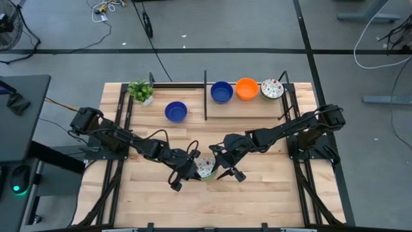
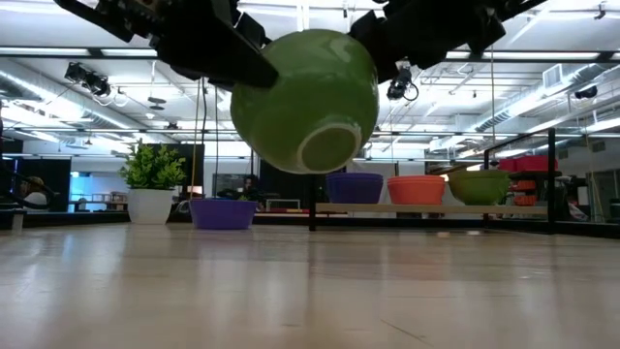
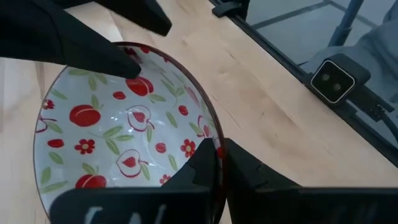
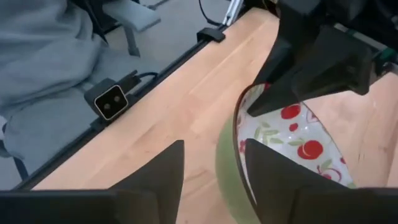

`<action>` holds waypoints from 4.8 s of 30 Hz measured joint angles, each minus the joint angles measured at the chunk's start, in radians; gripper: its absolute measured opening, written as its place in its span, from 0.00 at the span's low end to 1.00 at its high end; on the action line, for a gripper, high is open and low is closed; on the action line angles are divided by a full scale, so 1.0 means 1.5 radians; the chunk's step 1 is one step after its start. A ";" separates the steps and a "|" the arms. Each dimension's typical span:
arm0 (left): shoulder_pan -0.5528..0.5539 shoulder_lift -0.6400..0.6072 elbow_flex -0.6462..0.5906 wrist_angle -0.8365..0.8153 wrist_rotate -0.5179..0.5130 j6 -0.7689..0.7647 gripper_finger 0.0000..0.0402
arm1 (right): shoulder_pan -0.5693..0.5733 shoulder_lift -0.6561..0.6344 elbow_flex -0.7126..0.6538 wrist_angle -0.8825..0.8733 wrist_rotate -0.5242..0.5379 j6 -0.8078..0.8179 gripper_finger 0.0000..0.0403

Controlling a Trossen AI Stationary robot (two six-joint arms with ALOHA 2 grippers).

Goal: Pick & Place Mini bowls
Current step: Stack the white patterned bowl on top of the white patterned bowl on the shelf, then stack the blue bowl on top of the blue bowl on the shelf

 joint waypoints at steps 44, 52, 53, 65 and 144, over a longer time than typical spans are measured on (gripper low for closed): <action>0.022 -0.023 0.006 -0.098 -0.163 -0.057 0.55 | 0.122 -0.087 -0.002 -0.418 0.496 0.148 0.01; 0.017 -0.018 -0.094 0.056 -0.168 -0.108 0.49 | 0.035 -0.246 -0.002 -0.621 0.800 0.295 0.01; 0.017 -0.018 -0.106 0.082 -0.168 -0.108 0.49 | -0.001 -0.264 -0.002 -0.619 0.813 0.302 0.01; 0.016 -0.018 -0.131 0.149 -0.166 -0.107 0.47 | -0.435 -0.295 -0.001 -0.549 0.723 0.194 0.01; -0.010 -0.027 -0.131 0.098 -0.202 -0.124 0.47 | -0.324 -0.388 -0.215 -0.196 0.403 0.239 0.03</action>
